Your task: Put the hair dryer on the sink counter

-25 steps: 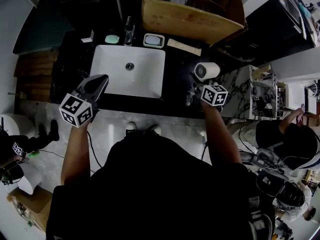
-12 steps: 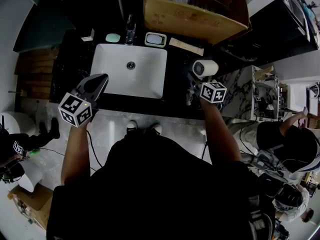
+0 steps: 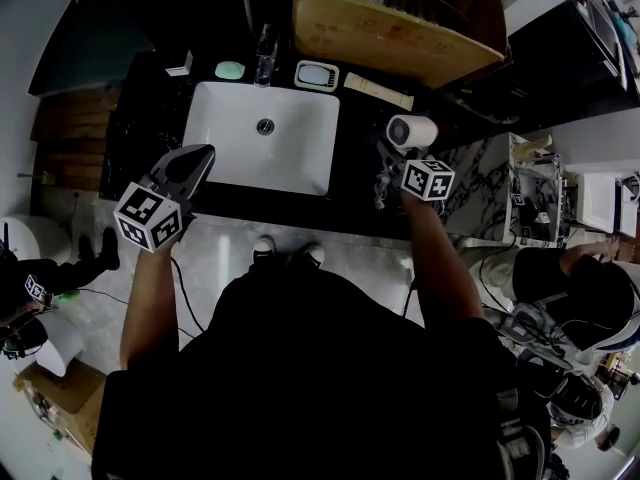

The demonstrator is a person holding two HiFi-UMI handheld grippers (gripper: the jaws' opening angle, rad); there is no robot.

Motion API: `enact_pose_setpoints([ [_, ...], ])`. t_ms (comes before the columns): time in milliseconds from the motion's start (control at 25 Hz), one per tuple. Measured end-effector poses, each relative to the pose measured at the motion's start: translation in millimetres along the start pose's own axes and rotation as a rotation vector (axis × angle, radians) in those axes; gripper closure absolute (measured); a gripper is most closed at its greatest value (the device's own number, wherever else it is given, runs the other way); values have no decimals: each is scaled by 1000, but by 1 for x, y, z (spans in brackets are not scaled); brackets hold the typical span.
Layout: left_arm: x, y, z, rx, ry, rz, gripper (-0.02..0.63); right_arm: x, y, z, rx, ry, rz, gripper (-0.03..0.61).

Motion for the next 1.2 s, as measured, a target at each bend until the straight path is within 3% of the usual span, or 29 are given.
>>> enact_pose_setpoints([
  [480, 10, 2, -8, 22, -68, 35, 600, 8, -25, 5, -42, -19, 6, 431],
  [1200, -2, 21, -1, 10, -54, -9, 600, 21, -58, 26, -126, -65, 40, 430],
])
Point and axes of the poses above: the fingertips, and each gripper's own axes: y backward along the fingers, x to its right, z out of its underside, the point moved 6 cm from there along y, backward along the fingers, and after that the axes turned 3 degrees about -y, right-handed, at the moved point
